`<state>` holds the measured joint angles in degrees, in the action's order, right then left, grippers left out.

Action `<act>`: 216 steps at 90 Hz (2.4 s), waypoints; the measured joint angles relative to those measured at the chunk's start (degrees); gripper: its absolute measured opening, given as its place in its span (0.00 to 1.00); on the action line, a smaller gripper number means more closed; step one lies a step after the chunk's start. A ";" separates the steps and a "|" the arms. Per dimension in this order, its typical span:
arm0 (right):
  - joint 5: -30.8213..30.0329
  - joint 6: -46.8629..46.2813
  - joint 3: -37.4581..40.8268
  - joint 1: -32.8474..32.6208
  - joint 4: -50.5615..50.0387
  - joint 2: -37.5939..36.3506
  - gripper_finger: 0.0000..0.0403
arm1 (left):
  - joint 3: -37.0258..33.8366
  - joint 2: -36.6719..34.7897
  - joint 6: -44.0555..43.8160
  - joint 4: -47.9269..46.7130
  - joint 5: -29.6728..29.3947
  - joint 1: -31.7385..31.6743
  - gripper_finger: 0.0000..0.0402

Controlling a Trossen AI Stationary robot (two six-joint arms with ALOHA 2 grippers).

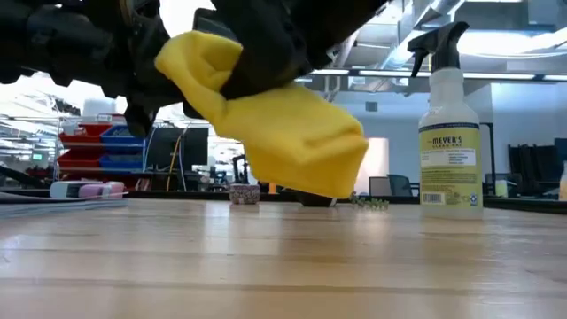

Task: Apply microfiber cloth
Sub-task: Wipe the cellphone with the microfiber cloth

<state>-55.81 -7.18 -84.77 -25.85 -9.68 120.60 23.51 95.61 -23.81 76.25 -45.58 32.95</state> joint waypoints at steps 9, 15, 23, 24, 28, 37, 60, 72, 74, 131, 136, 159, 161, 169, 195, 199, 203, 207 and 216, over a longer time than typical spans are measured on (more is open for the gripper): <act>-0.85 -0.98 -0.05 -0.09 -3.63 -0.04 0.00 | 0.02 0.00 0.00 -0.16 -0.25 0.04 0.01; -1.24 -2.14 -0.03 -0.11 -6.56 -0.19 0.00 | 0.02 0.00 -0.02 -0.79 -0.59 0.07 0.01; -3.21 -5.07 0.04 -0.54 -12.42 -1.15 0.00 | 0.03 0.00 -0.49 -1.06 -0.78 0.09 0.01; -3.62 -5.51 0.07 -0.60 -13.27 -1.33 0.00 | 0.03 0.00 -0.59 -1.03 -0.70 0.11 0.01; -5.37 -7.37 0.19 -0.86 -16.99 -2.27 0.00 | 0.10 0.00 -1.10 -0.80 1.34 0.35 0.01; -7.15 -11.44 0.30 -0.79 -22.16 -4.53 0.00 | 0.26 -0.09 -1.07 -0.36 4.09 0.74 0.01; -6.01 -1.65 0.21 -3.01 -15.19 -9.93 0.00 | 0.13 -0.09 -0.95 -1.15 3.08 0.43 0.01; -5.75 7.90 0.19 -4.59 -6.87 -12.68 0.00 | 0.09 -0.09 -2.68 -3.61 2.01 0.14 0.01; -5.20 9.41 0.19 -4.74 -5.22 -12.88 0.00 | 0.10 -0.08 -2.99 -3.85 2.04 0.10 0.01; 15.70 21.97 0.08 2.71 2.81 -7.87 0.00 | -0.04 0.00 -4.71 -3.35 3.95 -0.07 0.01; 16.83 21.34 0.08 2.43 0.99 -7.87 0.00 | -0.04 0.00 -4.15 -2.05 3.97 -0.07 0.01; 1.05 30.65 0.96 1.56 7.29 -7.72 0.00 | 0.00 -0.02 -4.09 -0.60 3.88 -0.20 0.01; -1.12 31.85 0.95 1.58 8.43 -7.81 0.00 | 0.00 -0.02 -4.27 -0.69 3.88 -0.20 0.01; -7.76 34.46 0.93 1.90 11.89 -8.04 0.00 | 0.00 -0.02 -4.54 -0.79 3.82 -0.20 0.01; 4.44 22.41 0.71 1.17 1.25 -8.01 0.00 | -0.02 0.00 -3.89 -1.63 5.02 -0.11 0.02; 5.68 19.90 0.77 1.00 -2.24 -7.88 0.00 | -0.02 0.00 -3.82 -1.72 4.93 -0.13 0.02; 6.08 18.47 0.80 0.96 -4.64 -7.82 0.00 | -0.02 0.00 -3.76 -1.79 4.70 -0.13 0.02; 4.54 17.85 0.80 0.85 -5.54 -7.82 0.00 | -0.02 0.00 -3.74 -1.75 4.28 -0.17 0.02; -6.53 20.74 0.93 0.46 -4.91 -7.96 0.00 | 0.00 -0.02 -3.84 -1.16 3.54 -0.26 0.02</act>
<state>-62.34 13.56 -83.83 -25.39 -14.59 112.64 23.51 95.59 -27.65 75.09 -42.04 32.68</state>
